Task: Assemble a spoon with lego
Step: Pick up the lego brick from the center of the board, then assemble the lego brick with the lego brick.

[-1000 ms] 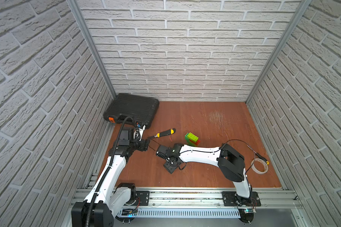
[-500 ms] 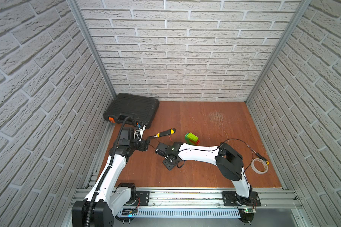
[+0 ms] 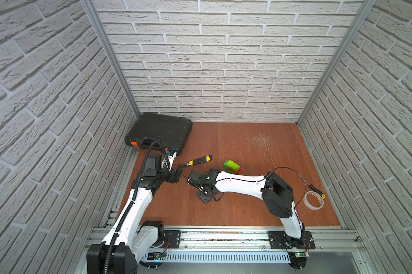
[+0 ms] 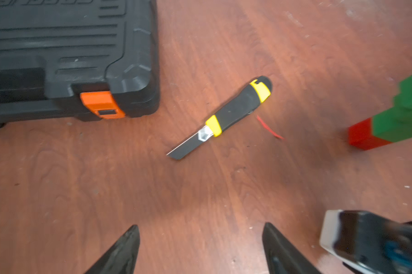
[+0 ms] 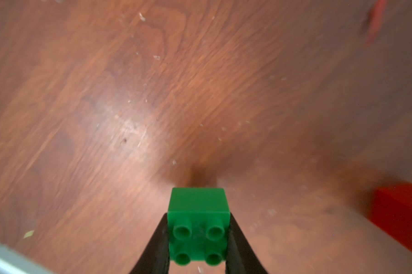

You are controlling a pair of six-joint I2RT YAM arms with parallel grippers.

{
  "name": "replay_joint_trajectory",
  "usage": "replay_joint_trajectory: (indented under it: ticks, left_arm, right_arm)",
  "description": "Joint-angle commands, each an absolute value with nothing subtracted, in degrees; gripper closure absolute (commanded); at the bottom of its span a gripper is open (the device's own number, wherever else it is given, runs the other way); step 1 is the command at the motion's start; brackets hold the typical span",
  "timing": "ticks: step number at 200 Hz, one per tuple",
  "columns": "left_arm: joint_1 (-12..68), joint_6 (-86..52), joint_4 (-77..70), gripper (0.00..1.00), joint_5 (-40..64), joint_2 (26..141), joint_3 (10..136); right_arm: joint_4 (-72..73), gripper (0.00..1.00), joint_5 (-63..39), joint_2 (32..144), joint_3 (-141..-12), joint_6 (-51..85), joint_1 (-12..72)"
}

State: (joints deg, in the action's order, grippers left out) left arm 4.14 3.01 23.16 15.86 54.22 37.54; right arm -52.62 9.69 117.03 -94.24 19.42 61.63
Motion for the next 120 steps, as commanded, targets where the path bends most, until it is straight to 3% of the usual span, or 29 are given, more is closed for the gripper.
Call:
replay_joint_trajectory:
  ticks: [1, 61, 86, 120]
  left_arm:
    - [5.4, 3.2, 16.4, 0.19, 22.2, 51.5, 35.1]
    - [28.6, -0.1, -8.8, 0.2, 11.6, 56.9, 28.8]
    - [34.6, -2.4, -20.2, 0.2, 10.6, 64.1, 28.3]
    - [39.9, -2.1, -24.2, 0.2, 9.9, 72.9, 31.9]
  right_arm:
    - [-61.6, 0.83, 12.7, 104.8, -100.2, 11.7, 60.0]
    - [-78.2, 0.85, 9.4, 95.0, -110.3, -8.9, 45.3]
    - [-78.2, 0.85, 6.3, 95.7, -110.2, -11.7, 40.3]
    - [-76.4, 0.86, 3.2, 98.3, -110.1, -11.9, 38.6]
